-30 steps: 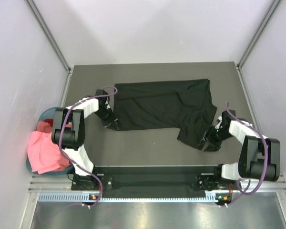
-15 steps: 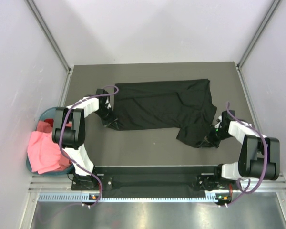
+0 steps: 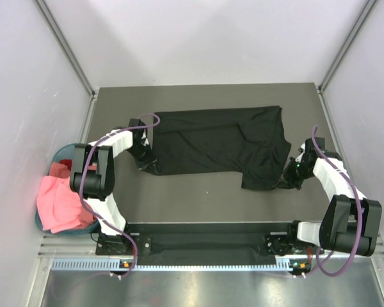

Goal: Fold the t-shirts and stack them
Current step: Fold the tshirt

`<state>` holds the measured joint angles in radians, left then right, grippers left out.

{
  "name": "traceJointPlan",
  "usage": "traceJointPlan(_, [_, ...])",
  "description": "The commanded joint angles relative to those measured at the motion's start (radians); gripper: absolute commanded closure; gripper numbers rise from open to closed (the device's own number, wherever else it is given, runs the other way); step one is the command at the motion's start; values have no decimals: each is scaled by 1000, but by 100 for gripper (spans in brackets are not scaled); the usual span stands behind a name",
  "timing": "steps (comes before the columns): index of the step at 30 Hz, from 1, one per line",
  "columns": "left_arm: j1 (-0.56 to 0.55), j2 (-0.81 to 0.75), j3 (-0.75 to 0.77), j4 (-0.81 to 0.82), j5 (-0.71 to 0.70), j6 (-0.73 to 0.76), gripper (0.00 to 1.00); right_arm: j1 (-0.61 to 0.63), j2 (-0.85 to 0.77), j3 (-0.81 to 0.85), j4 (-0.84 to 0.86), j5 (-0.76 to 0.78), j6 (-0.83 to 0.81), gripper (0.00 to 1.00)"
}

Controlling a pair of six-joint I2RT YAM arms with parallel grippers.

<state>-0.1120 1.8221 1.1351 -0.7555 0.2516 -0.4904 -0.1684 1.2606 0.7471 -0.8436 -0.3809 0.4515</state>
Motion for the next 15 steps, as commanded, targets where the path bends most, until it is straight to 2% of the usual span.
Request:
traceJointPlan(1, [-2,-46,18,-28,-35,21,100,-26,-24,18,-49,33,-31,100])
traceJointPlan(9, [0,-55,12,-38,-44,18,100,-39,-27,-18,-94,36,-71,100])
traceJointPlan(12, [0,-55,9,-28,-38,16,100,-37,14,-37,-89,-47,-94,100])
traceJointPlan(13, [0,-53,11,-25,-35,16,100,-37,31,-31,-91,-62,-114,97])
traceJointPlan(14, [0,-49,12,-24,-26,16,100,-39,42,-26,-86,-68,-116,82])
traceJointPlan(15, [0,-49,12,-24,-23,16,100,-39,42,0,-81,-41,-114,73])
